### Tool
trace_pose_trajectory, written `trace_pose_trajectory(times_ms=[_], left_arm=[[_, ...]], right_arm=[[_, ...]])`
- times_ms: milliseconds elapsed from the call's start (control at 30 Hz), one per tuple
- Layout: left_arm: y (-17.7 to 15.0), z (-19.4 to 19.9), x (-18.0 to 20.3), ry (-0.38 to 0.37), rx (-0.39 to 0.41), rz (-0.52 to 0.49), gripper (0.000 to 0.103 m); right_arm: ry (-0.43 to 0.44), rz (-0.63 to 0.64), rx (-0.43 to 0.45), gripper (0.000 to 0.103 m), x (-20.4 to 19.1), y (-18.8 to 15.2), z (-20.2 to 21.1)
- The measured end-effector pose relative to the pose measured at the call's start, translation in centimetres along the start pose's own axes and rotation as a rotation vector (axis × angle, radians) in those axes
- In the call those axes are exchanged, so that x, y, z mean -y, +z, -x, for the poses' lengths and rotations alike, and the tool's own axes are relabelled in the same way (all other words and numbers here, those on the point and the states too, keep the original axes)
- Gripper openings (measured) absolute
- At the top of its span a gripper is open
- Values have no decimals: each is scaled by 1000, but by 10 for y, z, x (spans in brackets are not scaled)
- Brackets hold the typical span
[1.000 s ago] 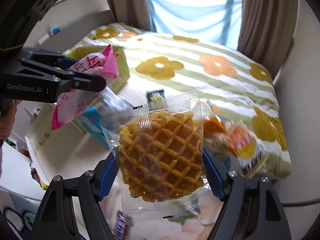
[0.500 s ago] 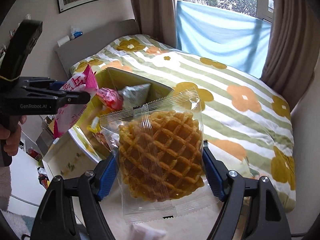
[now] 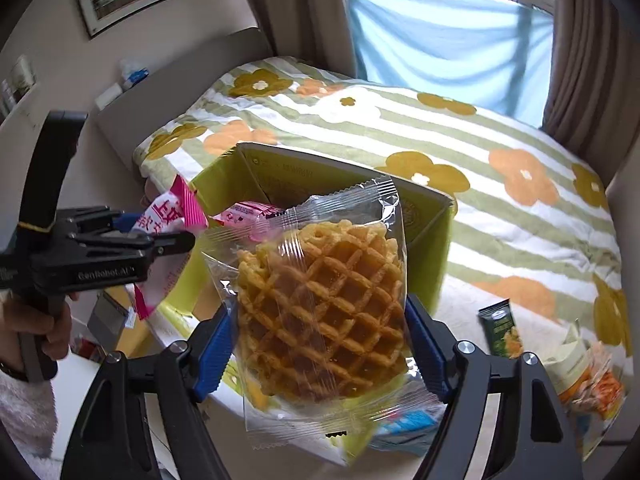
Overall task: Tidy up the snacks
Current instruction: 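Carry both bags over the cardboard box and open both grippers inside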
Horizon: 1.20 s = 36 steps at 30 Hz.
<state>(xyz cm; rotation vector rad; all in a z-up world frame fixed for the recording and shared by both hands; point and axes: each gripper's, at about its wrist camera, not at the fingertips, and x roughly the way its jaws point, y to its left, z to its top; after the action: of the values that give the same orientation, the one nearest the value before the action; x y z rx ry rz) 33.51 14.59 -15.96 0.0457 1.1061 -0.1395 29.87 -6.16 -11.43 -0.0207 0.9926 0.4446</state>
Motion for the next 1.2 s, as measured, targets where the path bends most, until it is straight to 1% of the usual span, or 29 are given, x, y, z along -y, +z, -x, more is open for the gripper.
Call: trace_pose_trajectory(times_ms=[33, 67, 100, 133, 167, 200, 300, 500, 733, 800, 867, 933, 967, 1100, 1200], left_arm=[[1, -4, -1, 2, 7, -10, 52], [1, -5, 1, -3, 12, -16, 61], [0, -7, 1, -10, 17, -23, 80], [-1, -8, 2, -6, 24, -29, 92], [-1, -8, 2, 1, 31, -33, 103], [-3, -7, 3, 4, 45, -45, 103], [-9, -7, 5, 17, 35, -59, 103], [-22, -2, -2, 8, 18, -19, 103], [-27, 4, -6, 18, 26, 3, 103], [-26, 7, -7, 21, 32, 7, 103], [-26, 9, -9, 25, 35, 12, 103], [-27, 11, -11, 28, 36, 16, 103], [-28, 11, -12, 29, 37, 18, 103], [-34, 13, -14, 27, 33, 27, 103], [-39, 16, -13, 21, 32, 29, 103]], right_arm=[[-1, -15, -6, 75, -1, 1, -4], [-1, -27, -12, 75, -2, 2, -8], [-2, -36, -16, 75, -2, 3, -11], [-5, -44, -21, 75, -3, 3, -14], [-9, -52, -28, 75, -4, 4, -18], [-11, -60, -35, 75, -3, 4, -20], [-11, -85, -52, 75, 1, 3, -25], [-1, -92, -94, 75, 3, 4, -40], [36, -93, -93, 76, -6, 19, -52], [46, -93, -76, 80, -10, 24, -53], [28, -85, -21, 103, -13, 27, -48], [36, -68, 26, 103, -17, 28, -41], [38, -63, 30, 103, -18, 28, -41], [15, -16, 8, 103, -22, 24, -37], [18, -19, -5, 103, -21, 20, -33]])
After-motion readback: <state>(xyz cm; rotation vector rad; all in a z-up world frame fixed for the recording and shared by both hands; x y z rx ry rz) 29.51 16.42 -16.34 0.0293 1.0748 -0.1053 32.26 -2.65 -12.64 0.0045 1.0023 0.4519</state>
